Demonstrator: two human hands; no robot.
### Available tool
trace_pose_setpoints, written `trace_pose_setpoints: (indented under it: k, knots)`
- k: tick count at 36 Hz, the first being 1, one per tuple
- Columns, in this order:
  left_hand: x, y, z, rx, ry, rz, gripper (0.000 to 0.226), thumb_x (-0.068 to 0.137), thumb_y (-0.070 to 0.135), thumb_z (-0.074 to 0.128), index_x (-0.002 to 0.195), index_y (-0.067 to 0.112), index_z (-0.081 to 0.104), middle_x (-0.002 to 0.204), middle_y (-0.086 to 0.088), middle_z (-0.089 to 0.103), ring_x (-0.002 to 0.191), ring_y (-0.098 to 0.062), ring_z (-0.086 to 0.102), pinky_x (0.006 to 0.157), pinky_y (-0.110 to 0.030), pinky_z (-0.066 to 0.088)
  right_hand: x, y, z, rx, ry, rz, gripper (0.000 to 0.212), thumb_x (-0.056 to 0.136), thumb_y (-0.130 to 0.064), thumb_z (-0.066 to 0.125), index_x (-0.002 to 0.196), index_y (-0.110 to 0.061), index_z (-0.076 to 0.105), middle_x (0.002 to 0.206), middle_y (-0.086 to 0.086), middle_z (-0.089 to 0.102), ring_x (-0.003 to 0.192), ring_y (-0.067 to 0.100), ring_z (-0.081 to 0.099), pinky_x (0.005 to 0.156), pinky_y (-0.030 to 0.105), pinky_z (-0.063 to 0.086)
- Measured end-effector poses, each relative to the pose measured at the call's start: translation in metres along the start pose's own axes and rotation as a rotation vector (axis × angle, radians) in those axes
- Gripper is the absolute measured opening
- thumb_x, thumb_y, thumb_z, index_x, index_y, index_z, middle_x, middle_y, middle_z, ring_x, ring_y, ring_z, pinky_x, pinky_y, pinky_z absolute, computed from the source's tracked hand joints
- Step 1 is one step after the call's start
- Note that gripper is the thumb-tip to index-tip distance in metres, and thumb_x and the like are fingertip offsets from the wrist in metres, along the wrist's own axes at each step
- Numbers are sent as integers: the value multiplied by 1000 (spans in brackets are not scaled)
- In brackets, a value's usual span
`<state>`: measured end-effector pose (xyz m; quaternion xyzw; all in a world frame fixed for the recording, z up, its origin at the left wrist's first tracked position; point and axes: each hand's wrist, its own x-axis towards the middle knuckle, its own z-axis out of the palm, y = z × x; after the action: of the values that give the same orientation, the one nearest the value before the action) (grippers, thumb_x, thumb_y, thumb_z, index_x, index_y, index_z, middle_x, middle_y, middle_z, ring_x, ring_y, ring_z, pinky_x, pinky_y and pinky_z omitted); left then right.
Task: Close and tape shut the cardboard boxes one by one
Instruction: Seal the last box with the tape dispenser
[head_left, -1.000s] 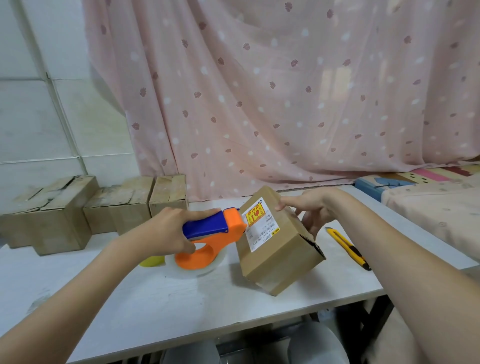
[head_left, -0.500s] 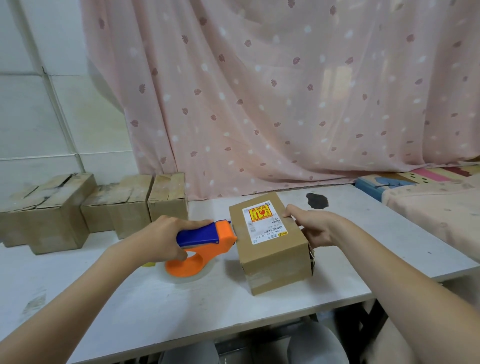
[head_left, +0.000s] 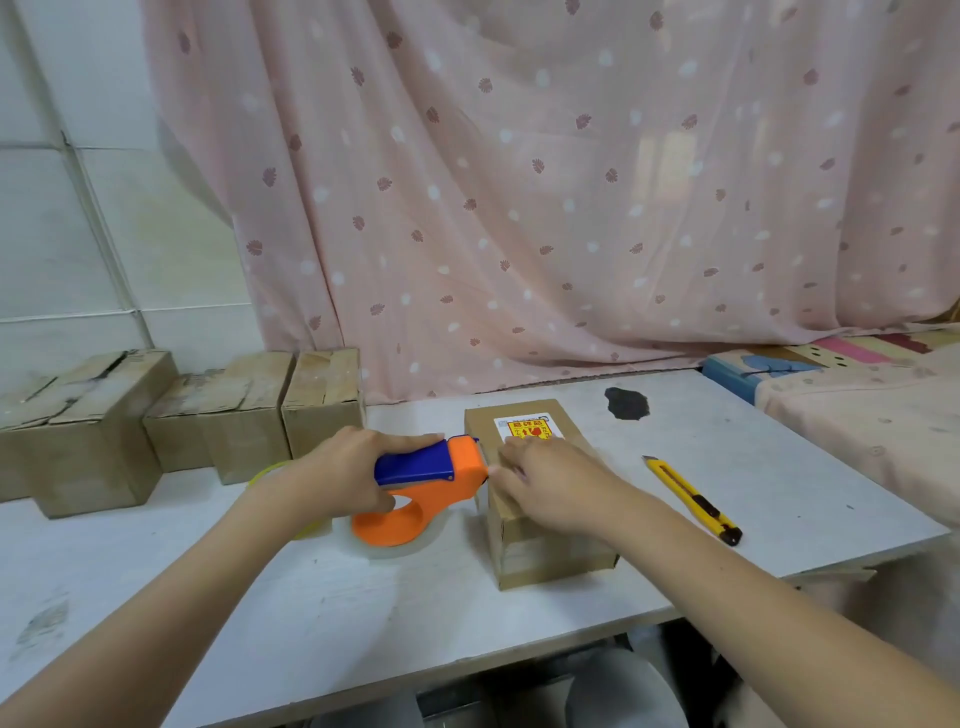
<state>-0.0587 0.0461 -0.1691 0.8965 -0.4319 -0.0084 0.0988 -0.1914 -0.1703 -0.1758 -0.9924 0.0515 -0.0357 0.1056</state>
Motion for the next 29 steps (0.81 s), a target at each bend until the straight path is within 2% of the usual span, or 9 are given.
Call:
trace_pose_setpoints:
  k: [2,3,5,6,8,16,22,26,29]
  knots:
    - [2,1,-1,9,1,-1,86,81,19,69,148,55,29,73,21,47,67,-9,48,57,-19,33,-1,1,5,-81,-11,-13,37,106,-46,31,109,-18,55,114,-1,58,108,21,52,97,39,44]
    - [3,0,-1,11,-1,-2,86,82,19,69,148,56,28,74,22,48,68,-9,49,57,-19,33,-1,3,8,-90,2,-21,43,106,-46,28,124,-17,54,131,1,55,122,21,49,110,41,37]
    - [3,-1,0,11,-6,-4,86,81,19,69,147,57,27,76,22,48,69,-9,49,58,-20,35,-2,6,13,-95,19,-22,53,107,-47,23,148,-19,41,158,1,37,145,20,32,121,38,20]
    - [2,-1,0,7,-7,-4,87,81,19,69,147,58,27,76,21,49,70,-9,50,59,-20,36,-3,7,14,-100,23,-20,55,107,-48,21,153,-20,34,163,-1,28,150,19,23,122,35,15]
    - [1,-3,0,4,-5,-6,88,80,19,69,147,58,26,77,19,51,70,-10,50,60,-21,38,-5,7,17,-116,38,-16,58,107,-50,19,157,-22,27,165,-2,22,152,16,17,122,32,10]
    - [-9,-18,0,-28,-1,-15,92,78,17,68,143,62,24,74,11,51,65,-11,47,56,-20,34,-5,6,19,-142,58,10,59,106,-50,19,157,-22,28,165,-4,23,152,15,19,121,30,15]
    - [-21,-38,0,5,23,2,89,77,31,74,129,76,17,76,14,57,68,-9,50,60,-21,39,-6,2,18,-121,55,27,56,107,-46,22,156,-21,31,164,-4,26,151,15,20,121,30,16]
    - [-26,-45,0,-5,34,-10,86,78,35,74,127,78,17,77,12,60,67,-8,50,58,-18,37,-7,-4,9,-112,47,26,52,106,-43,27,152,-21,39,160,-4,34,147,16,30,116,32,28]
    - [-24,-41,-1,15,19,-14,87,78,33,74,130,75,19,79,15,60,71,-7,52,61,-19,39,-5,-9,5,-115,55,72,46,104,-40,30,137,-17,53,143,2,54,129,24,49,104,39,41]
